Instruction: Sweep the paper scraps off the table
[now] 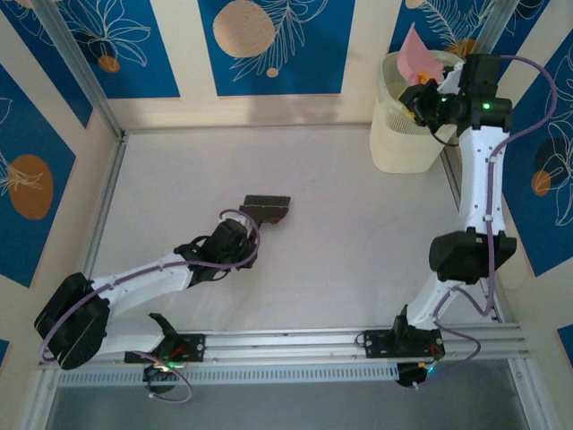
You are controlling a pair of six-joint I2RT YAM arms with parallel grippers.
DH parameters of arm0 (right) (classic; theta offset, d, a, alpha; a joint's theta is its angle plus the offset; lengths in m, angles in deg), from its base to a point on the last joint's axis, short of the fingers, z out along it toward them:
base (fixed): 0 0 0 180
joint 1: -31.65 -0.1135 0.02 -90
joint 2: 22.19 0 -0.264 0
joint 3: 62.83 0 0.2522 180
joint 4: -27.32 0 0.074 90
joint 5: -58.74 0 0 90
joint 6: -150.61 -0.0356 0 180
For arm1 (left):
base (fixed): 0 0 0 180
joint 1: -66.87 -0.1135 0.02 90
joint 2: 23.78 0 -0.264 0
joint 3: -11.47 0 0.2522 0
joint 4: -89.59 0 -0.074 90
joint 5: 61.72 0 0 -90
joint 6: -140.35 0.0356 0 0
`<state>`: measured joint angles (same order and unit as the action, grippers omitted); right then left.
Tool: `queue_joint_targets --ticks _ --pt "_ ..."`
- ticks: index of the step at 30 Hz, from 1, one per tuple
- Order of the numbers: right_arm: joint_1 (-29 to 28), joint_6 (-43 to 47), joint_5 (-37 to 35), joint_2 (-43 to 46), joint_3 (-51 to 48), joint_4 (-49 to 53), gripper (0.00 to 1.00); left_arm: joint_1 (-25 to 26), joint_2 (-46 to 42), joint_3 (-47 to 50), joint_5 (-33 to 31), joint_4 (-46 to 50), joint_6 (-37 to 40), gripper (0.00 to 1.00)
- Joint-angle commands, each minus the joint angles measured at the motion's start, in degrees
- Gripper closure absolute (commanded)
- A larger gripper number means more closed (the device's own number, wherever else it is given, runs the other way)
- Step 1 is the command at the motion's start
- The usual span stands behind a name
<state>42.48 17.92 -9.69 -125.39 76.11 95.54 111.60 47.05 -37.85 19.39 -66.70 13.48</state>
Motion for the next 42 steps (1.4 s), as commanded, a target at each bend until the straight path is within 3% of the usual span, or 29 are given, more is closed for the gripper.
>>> queue_joint_targets --ticks 1,15,26,32,38,42 --pt "2.3 -9.5 13.1 -4.1 4.2 -4.5 1.00 0.5 -1.0 -1.9 -1.6 0.7 1.6 1.00" --pt "3.2 -37.3 26.1 -12.7 6.7 -24.8 1.00 0.5 0.1 -2.3 -0.9 0.9 1.3 1.00" --pt "3.3 -54.1 24.5 -9.7 -4.2 -43.1 1.00 0.5 0.4 -2.7 -1.6 1.6 1.4 1.00" --pt "3.2 -54.1 24.4 -9.6 -4.1 -43.5 1.00 0.4 0.0 -2.6 -2.2 1.8 1.5 1.00" --pt "3.3 -45.9 22.4 -8.0 -1.0 -33.9 1.00 0.5 0.2 -2.7 -2.3 1.9 1.5 1.00" --pt "3.4 -44.4 22.1 -6.6 -2.1 -33.4 1.00 0.5 0.0 -2.8 -2.5 2.2 1.4 1.00"
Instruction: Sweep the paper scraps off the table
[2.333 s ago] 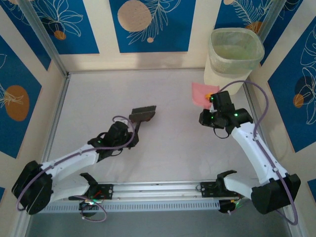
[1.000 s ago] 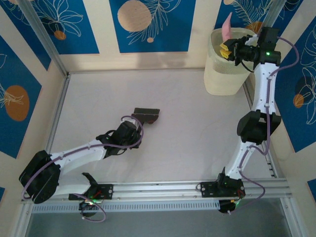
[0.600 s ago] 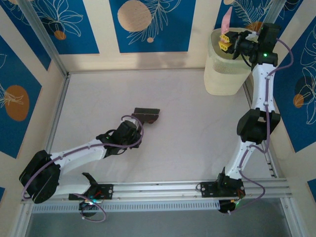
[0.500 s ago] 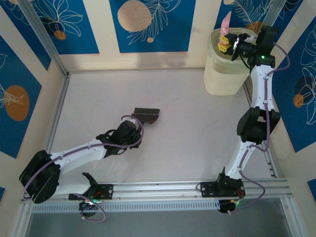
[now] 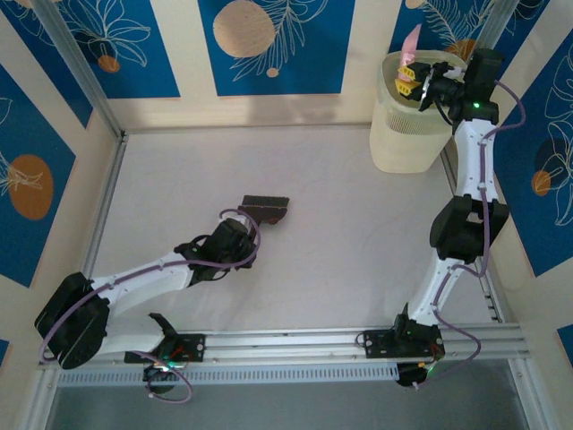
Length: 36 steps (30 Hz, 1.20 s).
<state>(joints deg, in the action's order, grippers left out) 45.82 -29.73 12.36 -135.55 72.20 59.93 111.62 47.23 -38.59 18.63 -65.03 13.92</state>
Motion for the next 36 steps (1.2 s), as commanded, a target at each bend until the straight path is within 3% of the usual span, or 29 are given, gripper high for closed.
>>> queue_joint_targets --ticks 1,7,15,18,24,30,36 --pt "0.0 4.9 -0.1 3.7 2.5 3.5 1.00 0.4 -0.2 -2.0 -2.0 0.6 1.0 1.00" --pt "-4.0 26.1 -6.3 4.2 14.4 25.7 1.00 0.4 -1.4 -2.0 -5.8 2.4 0.7 1.00" --pt "-18.8 49.5 -25.1 11.5 9.4 38.8 1.00 0.4 -1.6 -2.2 -10.2 3.8 1.3 1.00" --pt "-25.4 55.3 -33.1 13.8 4.1 40.9 1.00 0.4 -0.8 -2.6 -11.9 4.6 1.5 1.00" --pt "-35.0 60.2 -52.1 20.6 -17.3 35.6 1.00 0.4 0.6 -3.4 -15.3 5.6 2.4 1.00" --pt "-39.6 61.1 -58.0 27.6 -39.9 25.3 1.00 0.4 3.9 -3.5 -15.7 4.2 3.2 1.00" --pt "-45.7 63.4 -67.0 27.8 -51.6 21.9 1.00 0.3 7.3 -4.0 -15.0 2.7 3.8 1.00"
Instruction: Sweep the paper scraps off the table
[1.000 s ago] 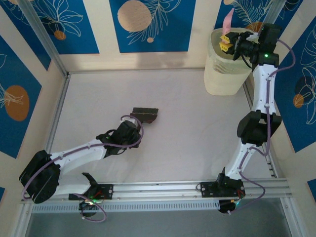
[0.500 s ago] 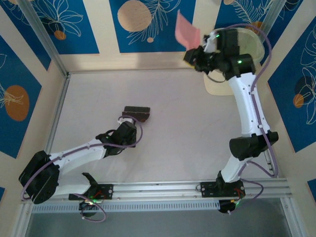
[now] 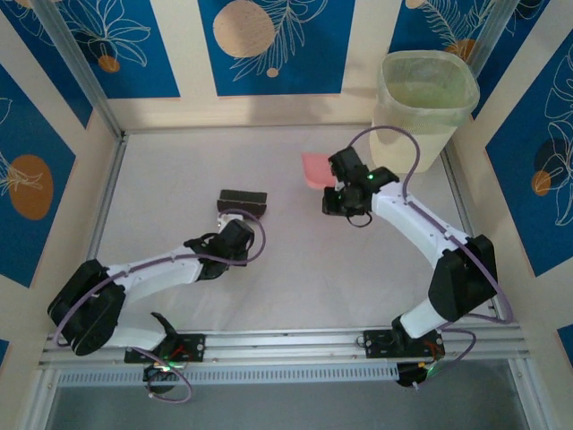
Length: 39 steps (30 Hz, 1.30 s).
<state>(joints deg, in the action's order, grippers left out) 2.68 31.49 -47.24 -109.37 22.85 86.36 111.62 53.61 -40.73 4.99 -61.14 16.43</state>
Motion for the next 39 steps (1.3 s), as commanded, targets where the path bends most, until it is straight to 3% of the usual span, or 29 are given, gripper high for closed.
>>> queue_joint_targets --ticks 1,6,16,22,26,29,39 --pt "-3.8 2.3 -8.5 1.3 -3.9 -5.3 1.00 0.4 1.3 -1.7 -1.1 -1.7 1.6 1.00" --pt "-7.6 1.0 -8.1 -2.6 -7.2 -7.4 1.00 0.4 4.7 -3.3 -0.7 -1.3 2.9 1.00" --pt "-9.6 -1.0 -4.7 -13.8 -2.1 -7.1 1.00 -0.1 8.0 -4.5 -2.9 -0.2 2.6 1.00" --pt "-10.2 -2.3 -3.5 -17.9 0.7 -7.6 0.95 -0.6 11.9 -6.4 1.0 0.8 2.6 1.00" --pt "-10.1 -4.0 -4.8 -20.1 1.7 -7.0 0.84 -1.1 14.4 -8.1 0.4 3.4 1.8 0.95" --pt "-9.6 -5.2 -4.8 -20.5 1.5 -7.2 0.77 -1.4 14.6 -8.1 1.1 3.4 1.5 0.84" --pt "-8.6 -8.1 -3.5 -21.4 0.7 -7.9 0.72 -1.5 14.8 -8.2 2.0 3.5 1.1 0.66"
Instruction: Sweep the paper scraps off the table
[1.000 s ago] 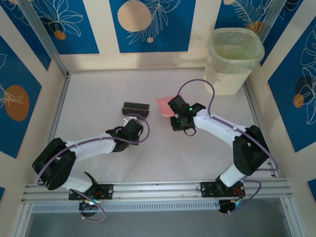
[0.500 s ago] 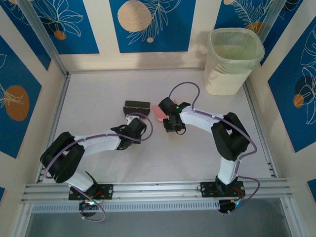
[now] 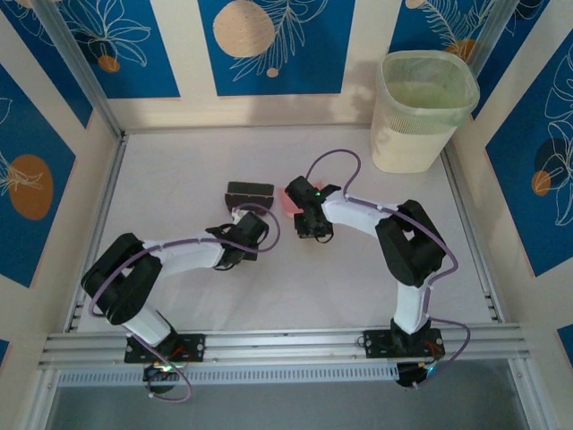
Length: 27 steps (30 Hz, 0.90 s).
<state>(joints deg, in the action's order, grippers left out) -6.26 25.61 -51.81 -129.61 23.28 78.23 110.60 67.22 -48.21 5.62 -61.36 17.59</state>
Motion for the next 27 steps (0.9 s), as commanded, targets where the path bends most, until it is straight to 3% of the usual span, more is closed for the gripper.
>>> queue_joint_targets --ticks 1,8,12,21,23,26,27 --pt "0.4 -2.3 1.3 -1.1 0.1 0.0 0.70 -0.4 1.3 -0.8 1.6 3.7 0.0 0.64" --pt "0.6 -2.7 3.0 -0.2 -1.1 -2.0 0.65 -0.4 1.1 -0.6 2.4 3.3 0.0 0.56" --pt "0.6 -3.3 3.2 2.2 -2.8 -4.0 0.58 -0.4 -0.2 0.0 2.8 2.5 0.0 0.45" --pt "0.8 -4.1 2.9 18.2 -14.8 -15.5 0.27 -0.4 -10.0 5.7 3.4 -3.8 0.8 0.00" --pt "1.1 -4.2 1.5 23.4 -19.1 -18.6 0.22 -0.3 -12.7 7.1 2.9 -4.9 1.1 0.00" --pt "2.0 -5.3 -3.0 31.6 -25.6 -21.9 0.00 -0.3 -17.1 9.5 1.3 -6.6 1.2 0.00" --pt "2.5 -5.8 -4.5 34.6 -28.0 -23.1 0.00 -0.2 -18.8 10.5 0.4 -7.3 1.2 0.00"
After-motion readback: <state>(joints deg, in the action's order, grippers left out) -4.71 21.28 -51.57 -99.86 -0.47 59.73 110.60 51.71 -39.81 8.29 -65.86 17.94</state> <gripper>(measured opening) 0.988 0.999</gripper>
